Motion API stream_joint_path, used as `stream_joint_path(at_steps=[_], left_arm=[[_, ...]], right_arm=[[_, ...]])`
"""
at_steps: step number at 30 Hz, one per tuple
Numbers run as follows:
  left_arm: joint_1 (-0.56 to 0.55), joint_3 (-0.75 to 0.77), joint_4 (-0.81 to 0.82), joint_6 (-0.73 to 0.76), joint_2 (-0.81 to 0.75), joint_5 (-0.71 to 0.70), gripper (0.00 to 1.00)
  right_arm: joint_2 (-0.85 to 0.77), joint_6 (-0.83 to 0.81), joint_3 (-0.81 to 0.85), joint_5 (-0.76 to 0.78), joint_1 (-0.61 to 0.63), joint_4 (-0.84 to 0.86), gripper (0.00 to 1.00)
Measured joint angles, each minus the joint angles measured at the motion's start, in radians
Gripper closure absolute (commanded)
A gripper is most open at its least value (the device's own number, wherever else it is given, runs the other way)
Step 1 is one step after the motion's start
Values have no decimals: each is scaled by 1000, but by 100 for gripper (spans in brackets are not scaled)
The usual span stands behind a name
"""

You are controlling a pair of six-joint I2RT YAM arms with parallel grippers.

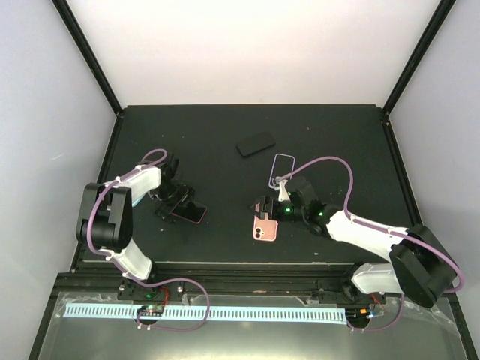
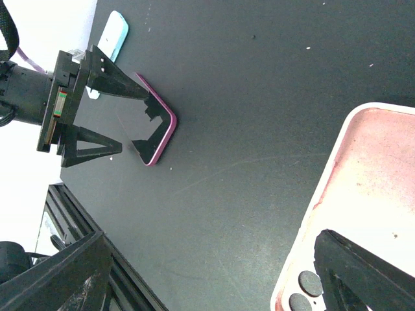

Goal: Put the phone into the phone case

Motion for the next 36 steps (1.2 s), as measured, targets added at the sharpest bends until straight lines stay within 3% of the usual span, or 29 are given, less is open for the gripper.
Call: stream_joint_path(at_steps=[17, 36], left_arm=[[0, 56, 18, -5, 71, 28, 1], [-11, 43, 27, -174, 26, 48, 1]], right_arm=[[0, -5, 0, 4, 0, 3, 14], [-21, -8, -25, 4, 0, 4, 14]])
